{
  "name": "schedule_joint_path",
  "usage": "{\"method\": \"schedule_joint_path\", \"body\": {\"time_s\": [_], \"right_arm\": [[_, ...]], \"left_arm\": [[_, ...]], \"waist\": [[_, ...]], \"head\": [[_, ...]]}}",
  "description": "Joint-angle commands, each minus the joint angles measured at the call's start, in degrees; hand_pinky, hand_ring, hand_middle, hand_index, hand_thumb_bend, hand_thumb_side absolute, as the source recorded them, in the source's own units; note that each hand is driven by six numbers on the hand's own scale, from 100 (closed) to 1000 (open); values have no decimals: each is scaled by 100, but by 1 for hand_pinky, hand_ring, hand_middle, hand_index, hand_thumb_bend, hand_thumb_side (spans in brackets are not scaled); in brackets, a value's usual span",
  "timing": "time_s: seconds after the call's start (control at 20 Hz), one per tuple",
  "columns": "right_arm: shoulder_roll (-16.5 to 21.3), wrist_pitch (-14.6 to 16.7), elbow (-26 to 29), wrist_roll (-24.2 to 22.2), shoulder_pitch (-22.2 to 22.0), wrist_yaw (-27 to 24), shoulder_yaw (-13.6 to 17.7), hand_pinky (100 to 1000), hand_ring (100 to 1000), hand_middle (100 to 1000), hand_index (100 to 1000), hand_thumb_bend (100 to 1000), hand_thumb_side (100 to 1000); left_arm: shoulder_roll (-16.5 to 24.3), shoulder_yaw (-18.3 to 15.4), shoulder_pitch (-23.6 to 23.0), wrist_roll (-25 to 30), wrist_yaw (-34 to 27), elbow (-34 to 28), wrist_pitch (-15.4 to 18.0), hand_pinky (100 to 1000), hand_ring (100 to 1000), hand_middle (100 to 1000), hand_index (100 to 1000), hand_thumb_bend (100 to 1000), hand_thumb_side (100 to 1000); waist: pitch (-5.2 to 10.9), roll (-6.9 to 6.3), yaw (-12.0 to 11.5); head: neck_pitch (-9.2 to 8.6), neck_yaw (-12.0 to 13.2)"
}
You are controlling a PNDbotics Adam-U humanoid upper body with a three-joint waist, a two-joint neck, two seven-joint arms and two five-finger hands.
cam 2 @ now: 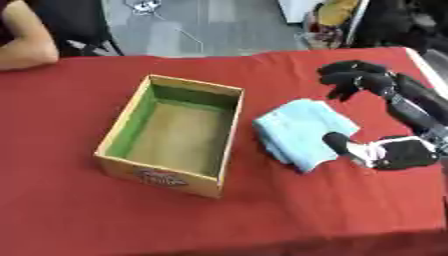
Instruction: Pick up objects on the table and place them in the box.
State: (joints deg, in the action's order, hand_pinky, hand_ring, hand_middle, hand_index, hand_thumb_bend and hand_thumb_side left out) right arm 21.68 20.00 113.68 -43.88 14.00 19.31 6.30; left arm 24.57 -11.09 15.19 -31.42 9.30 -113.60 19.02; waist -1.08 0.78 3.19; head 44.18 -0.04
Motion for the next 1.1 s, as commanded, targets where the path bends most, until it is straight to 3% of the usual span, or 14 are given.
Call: {"method": "schedule_joint_path", "body": {"time_s": [0.05,0.7,0.9,1.1], "right_arm": [[103,723,91,-747,60,-44,11,632,682,885,894,396,605],[119,734,91,-768,89,-82,-26,626,678,885,903,394,604],[307,665,64,-805,278,-61,-173,611,665,890,938,409,604],[755,778,-696,-780,753,110,-420,585,650,908,972,433,606]], "left_arm": [[155,-7,56,20,-10,-100,12,278,307,488,650,100,721],[157,-12,48,13,-9,-100,8,277,307,488,649,100,723],[170,1,0,12,-20,-100,-22,275,307,489,649,100,729],[176,18,-2,33,-29,-100,-27,276,307,489,649,100,726]], "waist": [[40,-2,-4],[37,-6,-18],[66,-6,-35],[94,2,-90]], "head": [[-6,-1],[-6,50],[-6,83],[-6,85]]}}
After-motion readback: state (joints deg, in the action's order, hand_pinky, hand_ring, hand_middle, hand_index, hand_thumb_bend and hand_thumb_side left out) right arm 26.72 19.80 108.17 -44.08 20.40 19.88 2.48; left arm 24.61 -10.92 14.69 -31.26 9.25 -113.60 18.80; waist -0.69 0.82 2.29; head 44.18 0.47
